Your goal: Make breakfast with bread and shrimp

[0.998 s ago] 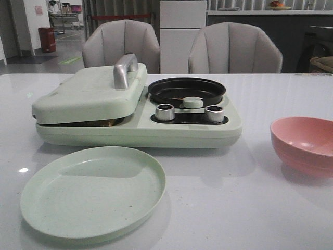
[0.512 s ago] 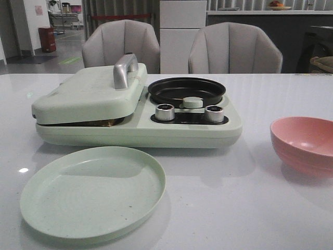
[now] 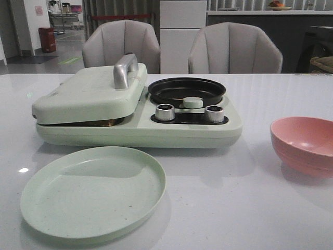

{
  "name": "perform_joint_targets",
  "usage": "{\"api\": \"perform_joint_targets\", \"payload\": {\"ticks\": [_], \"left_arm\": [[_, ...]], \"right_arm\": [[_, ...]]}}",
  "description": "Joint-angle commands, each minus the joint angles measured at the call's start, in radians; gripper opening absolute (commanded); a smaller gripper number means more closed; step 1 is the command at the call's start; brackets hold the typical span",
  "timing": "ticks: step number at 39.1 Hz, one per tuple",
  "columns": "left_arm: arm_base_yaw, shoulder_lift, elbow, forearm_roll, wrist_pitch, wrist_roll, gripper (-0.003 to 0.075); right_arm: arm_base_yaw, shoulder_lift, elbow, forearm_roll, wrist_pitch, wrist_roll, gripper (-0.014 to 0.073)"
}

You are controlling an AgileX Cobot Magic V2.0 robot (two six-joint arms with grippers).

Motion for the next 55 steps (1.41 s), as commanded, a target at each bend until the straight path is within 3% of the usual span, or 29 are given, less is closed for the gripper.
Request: {"api": "perform_joint_targets", "payload": {"ticks": [1, 13, 24, 55], "left_arm": [[0.005, -0.021, 0.033, 0.002, -0.102, 0.025, 0.0102], [0.007, -0.021, 0.033, 0.002, -0.107, 0.057, 0.0102], [0.082, -0.021, 0.033, 0.002, -0.107, 0.057, 0.0102], [0.073, -0.019, 0.033, 0.002, -0.107, 0.057, 0.0102]], "right_arm": [[0.0, 0.009, -0.025, 0.008, -0.07, -0.002, 0.0008], [0.0, 0.009, -0.025, 0.008, -0.07, -0.002, 0.0008], [0.0, 0.009, -0.025, 0.008, -0.07, -0.002, 0.0008], [-0.006, -0.011, -0.01, 0.008, -0.073, -0.002, 0.0008]]}}
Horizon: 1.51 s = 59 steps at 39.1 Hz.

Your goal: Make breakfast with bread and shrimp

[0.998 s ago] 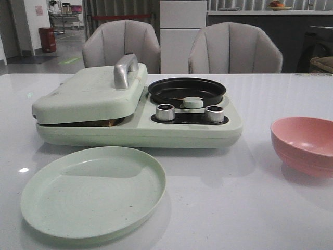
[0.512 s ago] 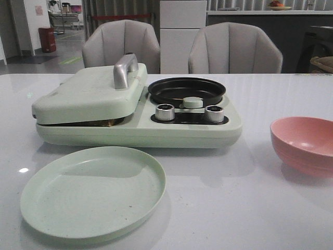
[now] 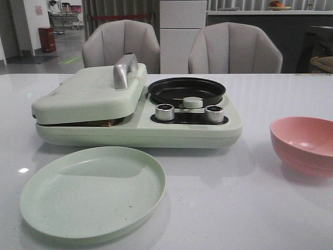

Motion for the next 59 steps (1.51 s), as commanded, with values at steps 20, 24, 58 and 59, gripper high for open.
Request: {"api": "perform_joint_targets", "payload": {"ticks": [20, 24, 58, 59], "left_arm": [[-0.004, -0.017, 0.033, 0.0, -0.089, -0.001, 0.0102], [-0.004, -0.017, 0.033, 0.0, -0.089, -0.001, 0.0102], [-0.004, -0.017, 0.033, 0.0, -0.089, -0.001, 0.0102], [-0.004, -0.017, 0.033, 0.0, -0.089, -0.001, 0.0102]], "right_arm": [[-0.182, -0.381, 0.496, -0.06, -0.752, -0.005, 0.0008], [-0.181, -0.425, 0.608, -0.054, -0.882, -0.005, 0.0008], [-0.182, -0.423, 0.72, -0.065, -1.036, 0.11, 0.0008], [-0.182, -0.423, 0.72, -0.077, -1.036, 0.12, 0.0008]]}}
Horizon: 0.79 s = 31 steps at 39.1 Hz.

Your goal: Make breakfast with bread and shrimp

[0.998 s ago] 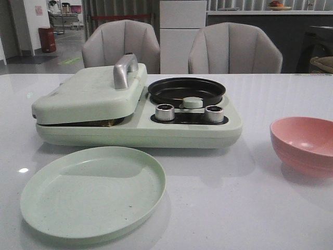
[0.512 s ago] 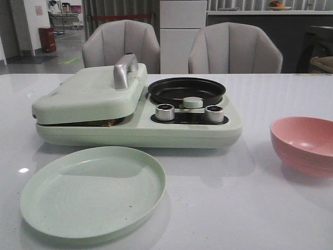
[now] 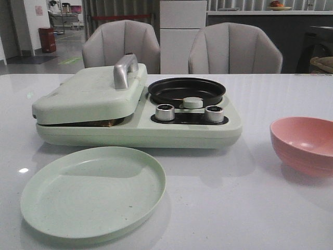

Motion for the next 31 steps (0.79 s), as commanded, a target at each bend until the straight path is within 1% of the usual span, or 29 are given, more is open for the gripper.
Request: {"api": "perform_joint_targets", "payload": {"ticks": [1, 7, 14, 31], "left_arm": [[-0.004, -0.017, 0.033, 0.0, -0.088, -0.002, 0.0102], [-0.004, -0.017, 0.033, 0.0, -0.088, -0.002, 0.0102], [-0.004, -0.017, 0.033, 0.0, -0.088, -0.002, 0.0102], [-0.004, -0.017, 0.033, 0.0, -0.088, -0.002, 0.0102]], "right_arm": [[-0.005, -0.02, -0.017, -0.044, -0.094, 0.038, 0.0008], [-0.008, -0.02, -0.017, -0.057, -0.091, 0.038, 0.0008], [-0.05, -0.021, -0.017, -0.057, -0.093, 0.038, 0.0008], [-0.041, -0.021, -0.017, -0.09, -0.088, 0.037, 0.0008]]}}
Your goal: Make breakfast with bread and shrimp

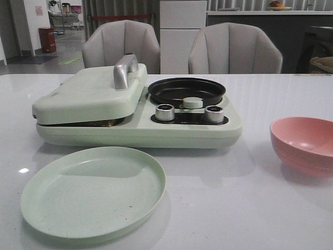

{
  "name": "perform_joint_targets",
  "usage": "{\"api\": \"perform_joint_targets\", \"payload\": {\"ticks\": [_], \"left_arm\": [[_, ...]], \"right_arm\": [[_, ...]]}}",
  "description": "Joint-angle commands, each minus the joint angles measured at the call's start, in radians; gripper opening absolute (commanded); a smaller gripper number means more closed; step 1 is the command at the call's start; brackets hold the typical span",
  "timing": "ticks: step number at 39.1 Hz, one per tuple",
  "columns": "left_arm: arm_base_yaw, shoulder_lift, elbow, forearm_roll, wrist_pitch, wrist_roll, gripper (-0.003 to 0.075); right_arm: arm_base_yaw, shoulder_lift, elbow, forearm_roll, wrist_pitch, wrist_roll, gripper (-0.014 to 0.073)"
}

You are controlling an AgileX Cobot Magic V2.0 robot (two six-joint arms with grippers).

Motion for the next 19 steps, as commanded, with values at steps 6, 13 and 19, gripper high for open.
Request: {"api": "perform_joint_targets", "payload": {"ticks": [6, 13, 19], "left_arm": [[-0.004, -0.017, 0.033, 0.0, -0.088, -0.002, 0.0102], [-0.004, -0.017, 0.033, 0.0, -0.088, -0.002, 0.0101], [-0.004, -0.017, 0.033, 0.0, -0.088, -0.002, 0.0102]], "right_arm": [[0.001, -0.022, -0.017, -0.015, -0.061, 0.002, 0.0008], [0.001, -0.023, -0.017, -0.015, -0.039, 0.002, 0.0008], [0.001, -0.023, -0.017, -0.015, -0.039, 0.002, 0.0008]]}}
